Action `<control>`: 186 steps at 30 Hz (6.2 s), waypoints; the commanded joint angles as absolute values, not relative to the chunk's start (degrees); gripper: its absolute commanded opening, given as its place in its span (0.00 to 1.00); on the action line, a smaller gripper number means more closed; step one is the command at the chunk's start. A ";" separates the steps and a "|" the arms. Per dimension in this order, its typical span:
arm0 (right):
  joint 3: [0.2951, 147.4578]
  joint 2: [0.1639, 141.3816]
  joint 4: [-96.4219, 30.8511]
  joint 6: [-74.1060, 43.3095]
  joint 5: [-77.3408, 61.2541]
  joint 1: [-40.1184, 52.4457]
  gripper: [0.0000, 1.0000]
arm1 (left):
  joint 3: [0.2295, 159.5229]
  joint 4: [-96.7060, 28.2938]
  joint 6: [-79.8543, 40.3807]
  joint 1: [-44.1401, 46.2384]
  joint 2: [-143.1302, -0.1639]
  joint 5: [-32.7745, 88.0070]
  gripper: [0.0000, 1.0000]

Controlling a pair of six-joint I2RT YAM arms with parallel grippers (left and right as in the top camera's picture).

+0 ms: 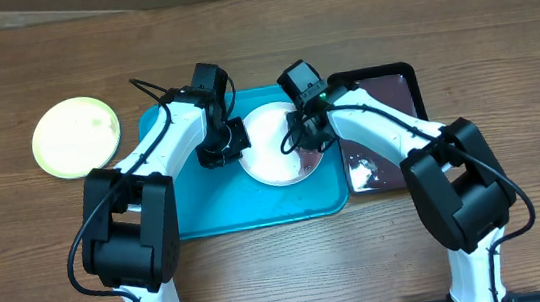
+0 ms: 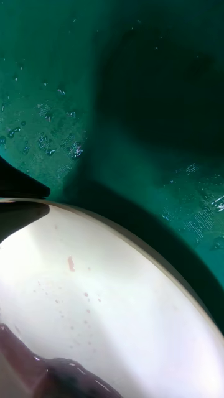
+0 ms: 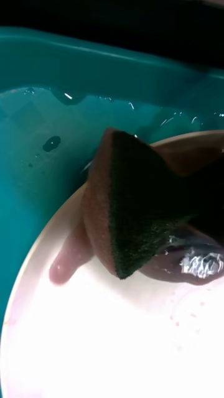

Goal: Clean dirty plates on tray and stack at the side
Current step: 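Scrub the white plate with the sponge while the left gripper holds it, then carry the green sponge with the right gripper back into the dark tray, then release the sponge and raise the right gripper away to the right, then lift the white plate with the left gripper and tilt it over the dark tray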

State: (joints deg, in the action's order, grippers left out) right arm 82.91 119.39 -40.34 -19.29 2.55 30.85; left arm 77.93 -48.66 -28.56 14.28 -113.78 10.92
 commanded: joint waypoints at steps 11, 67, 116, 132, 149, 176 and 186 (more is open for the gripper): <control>78.32 120.57 -40.12 -19.57 -14.70 32.08 0.04 | 77.78 -47.79 -28.51 14.31 -113.49 9.06 0.04; 82.39 111.22 -56.58 -7.03 -6.11 5.80 0.72 | 77.78 -45.71 -28.51 14.68 -113.49 8.99 0.05; 76.12 111.24 -43.79 -13.76 -22.63 12.86 0.04 | 77.78 -45.76 -28.49 14.83 -113.56 8.60 0.19; 76.75 111.22 -43.05 -13.72 -22.63 13.47 0.04 | 77.78 -46.22 -28.47 14.83 -113.56 8.58 0.18; 96.75 109.12 -61.69 -11.60 -15.16 -9.72 0.36 | 77.73 -46.24 -28.29 14.83 -115.22 8.32 0.22; 96.71 109.32 -61.19 -11.79 -12.88 -25.15 1.00 | 97.78 -50.41 -16.23 5.87 -116.49 17.56 0.04; 96.71 109.32 -61.19 -11.79 -12.88 -25.15 1.00 | 107.66 -50.54 -16.27 15.22 -116.46 5.96 0.04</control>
State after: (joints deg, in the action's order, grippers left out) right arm 96.07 109.78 -61.45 -11.77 -13.08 -25.08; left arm 103.77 -50.50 -17.63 11.11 -115.96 11.81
